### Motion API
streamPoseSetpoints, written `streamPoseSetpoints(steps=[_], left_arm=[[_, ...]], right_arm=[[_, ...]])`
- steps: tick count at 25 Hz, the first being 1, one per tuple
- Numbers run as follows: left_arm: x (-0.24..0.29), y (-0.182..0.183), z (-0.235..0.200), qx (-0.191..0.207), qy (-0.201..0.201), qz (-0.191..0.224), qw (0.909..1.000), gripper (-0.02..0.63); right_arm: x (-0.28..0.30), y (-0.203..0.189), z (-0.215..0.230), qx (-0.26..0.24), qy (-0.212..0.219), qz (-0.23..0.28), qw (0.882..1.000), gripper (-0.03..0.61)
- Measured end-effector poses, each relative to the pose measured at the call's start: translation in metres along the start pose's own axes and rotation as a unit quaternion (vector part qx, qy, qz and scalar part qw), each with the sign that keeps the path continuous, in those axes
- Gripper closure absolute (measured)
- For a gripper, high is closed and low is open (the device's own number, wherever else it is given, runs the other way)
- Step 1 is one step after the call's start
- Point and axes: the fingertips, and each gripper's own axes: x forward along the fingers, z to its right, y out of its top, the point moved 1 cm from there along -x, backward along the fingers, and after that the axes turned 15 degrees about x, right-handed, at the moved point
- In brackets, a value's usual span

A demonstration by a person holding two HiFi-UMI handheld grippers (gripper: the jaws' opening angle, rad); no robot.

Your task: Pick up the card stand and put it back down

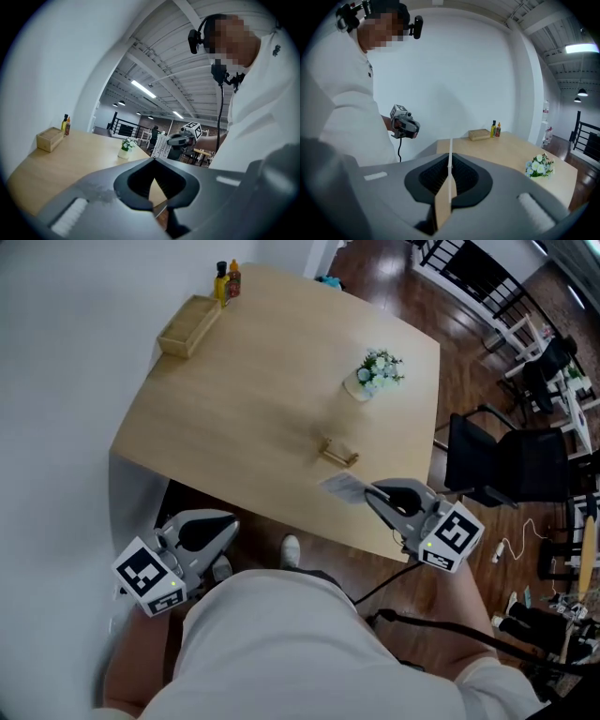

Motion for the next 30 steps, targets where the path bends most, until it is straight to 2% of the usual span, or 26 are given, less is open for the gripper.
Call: streamPoseSetpoints(steps=[9, 17, 30], left_arm=[[0.034, 0.004, 0.001, -0.012, 0.046, -0.011, 0.9988, 0.611], [0.056, 0.006, 0.011, -0.026, 0.079, -0.024, 0.9962, 0.611], [0.077, 0.005, 0.014, -0.043, 0.104, -0.041, 0.9928, 0.611]], right_arm=[[0.005, -0.005, 0.081, -0.005, 0.023, -0.012, 1.0, 0.558], [0.019, -0.017, 0.136, -0.007, 0.041, -0.026, 0.999, 0.558], [0.048, -0.046, 0.191, 0.014, 0.037, -0.041, 0.998, 0.558]])
